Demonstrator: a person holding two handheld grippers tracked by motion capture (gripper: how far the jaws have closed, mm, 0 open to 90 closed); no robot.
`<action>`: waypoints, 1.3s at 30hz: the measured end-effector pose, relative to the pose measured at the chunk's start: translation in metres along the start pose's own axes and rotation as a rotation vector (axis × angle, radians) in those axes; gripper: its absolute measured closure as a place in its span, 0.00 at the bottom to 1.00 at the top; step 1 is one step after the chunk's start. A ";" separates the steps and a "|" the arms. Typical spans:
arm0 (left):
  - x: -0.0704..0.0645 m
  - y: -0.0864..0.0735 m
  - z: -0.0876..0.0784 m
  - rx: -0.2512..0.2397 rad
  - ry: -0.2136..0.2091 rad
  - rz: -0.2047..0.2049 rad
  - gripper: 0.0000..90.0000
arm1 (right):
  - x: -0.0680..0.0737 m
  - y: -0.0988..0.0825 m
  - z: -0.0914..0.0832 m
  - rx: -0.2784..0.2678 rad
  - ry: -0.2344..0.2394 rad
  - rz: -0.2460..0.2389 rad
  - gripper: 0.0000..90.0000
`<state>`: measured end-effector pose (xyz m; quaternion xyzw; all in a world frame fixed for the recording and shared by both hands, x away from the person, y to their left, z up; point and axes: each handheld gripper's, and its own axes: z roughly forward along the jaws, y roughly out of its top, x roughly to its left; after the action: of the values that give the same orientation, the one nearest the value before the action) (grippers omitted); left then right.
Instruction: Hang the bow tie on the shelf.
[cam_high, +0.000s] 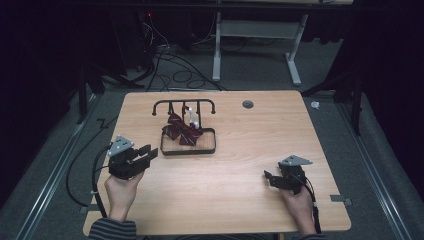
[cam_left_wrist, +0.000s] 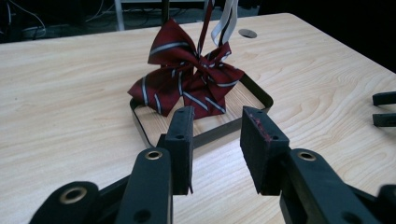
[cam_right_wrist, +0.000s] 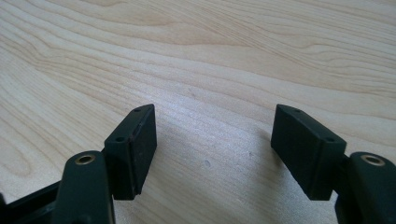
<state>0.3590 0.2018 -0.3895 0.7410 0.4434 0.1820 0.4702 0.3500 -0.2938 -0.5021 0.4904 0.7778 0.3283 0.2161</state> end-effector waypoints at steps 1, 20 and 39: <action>0.000 -0.001 0.000 0.002 -0.002 -0.003 0.72 | 0.000 0.000 0.000 0.000 0.000 0.000 0.36; 0.002 -0.038 0.010 0.064 0.014 -0.032 0.71 | 0.000 0.000 0.000 0.000 0.000 0.000 0.36; 0.004 -0.063 0.016 0.091 0.017 -0.074 0.69 | 0.000 0.000 0.000 0.000 0.000 0.000 0.36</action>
<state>0.3419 0.2072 -0.4519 0.7431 0.4822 0.1504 0.4389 0.3499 -0.2937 -0.5021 0.4906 0.7778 0.3281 0.2161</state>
